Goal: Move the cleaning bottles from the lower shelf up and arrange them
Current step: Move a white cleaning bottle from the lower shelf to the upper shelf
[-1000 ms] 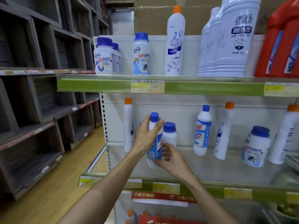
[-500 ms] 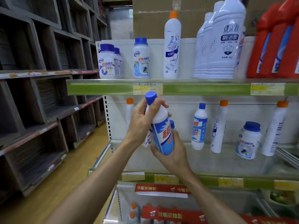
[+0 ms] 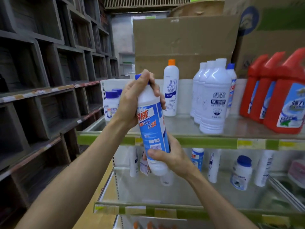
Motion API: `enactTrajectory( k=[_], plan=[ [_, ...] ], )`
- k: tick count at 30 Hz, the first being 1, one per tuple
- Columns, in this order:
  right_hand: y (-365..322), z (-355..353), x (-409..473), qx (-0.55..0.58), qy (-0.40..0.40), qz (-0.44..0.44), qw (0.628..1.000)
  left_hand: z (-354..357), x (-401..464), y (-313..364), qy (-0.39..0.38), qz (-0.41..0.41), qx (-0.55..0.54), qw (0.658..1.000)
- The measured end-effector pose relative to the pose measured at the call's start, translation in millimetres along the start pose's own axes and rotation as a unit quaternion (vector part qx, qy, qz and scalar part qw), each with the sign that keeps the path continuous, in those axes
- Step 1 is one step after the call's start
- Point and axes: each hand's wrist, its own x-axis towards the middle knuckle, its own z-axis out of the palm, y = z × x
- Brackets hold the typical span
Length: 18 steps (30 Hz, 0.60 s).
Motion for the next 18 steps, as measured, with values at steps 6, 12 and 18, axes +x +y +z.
enactTrajectory(
  k=[6, 12, 18],
  plan=[
    [-27.6, 2.8, 29.8, -0.148, 0.179, -0.156, 0.96, -1.4, 52.9, 33.5, 0.232, 0.022, 0.063, 0.97],
    [-24.6, 4.1, 40.4, -0.123, 0.231, -0.21, 0.942, -2.3, 61.7, 37.0, 0.259, 0.016, 0.107, 0.96],
    [-29.2, -3.6, 42.6, 0.26, 0.044, 0.001, 0.965, -7.7, 55.7, 42.2, 0.156, -0.012, 0.003, 0.988]
  ],
)
